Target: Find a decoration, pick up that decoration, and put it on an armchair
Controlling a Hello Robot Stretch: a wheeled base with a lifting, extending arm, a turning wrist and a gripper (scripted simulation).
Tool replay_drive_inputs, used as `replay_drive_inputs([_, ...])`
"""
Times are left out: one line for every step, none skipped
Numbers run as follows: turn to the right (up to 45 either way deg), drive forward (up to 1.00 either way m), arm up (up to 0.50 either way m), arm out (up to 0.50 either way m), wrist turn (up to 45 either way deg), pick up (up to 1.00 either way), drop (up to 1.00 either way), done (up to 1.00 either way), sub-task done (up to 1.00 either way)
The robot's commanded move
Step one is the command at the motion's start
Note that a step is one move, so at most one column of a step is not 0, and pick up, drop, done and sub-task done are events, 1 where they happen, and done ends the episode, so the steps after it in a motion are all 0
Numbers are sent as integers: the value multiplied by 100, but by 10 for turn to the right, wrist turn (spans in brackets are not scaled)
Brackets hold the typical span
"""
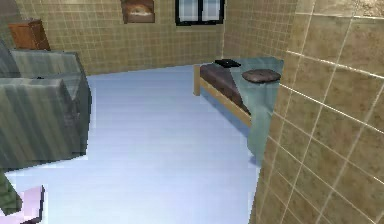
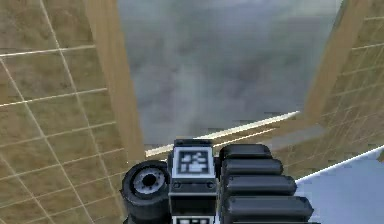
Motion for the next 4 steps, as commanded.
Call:
replay_drive_inputs([-150, 0, 0, 0, 0, 0, 0, 0, 0])
replay_drive_inputs([0, 100, 0, 0, 0, 0, 0, 0, 0])
replay_drive_inputs([-30, 0, 0, 0, 0, 0, 0, 0, 0])
replay_drive_inputs([0, 70, 0, 0, 0, 0, 0, 0, 0])
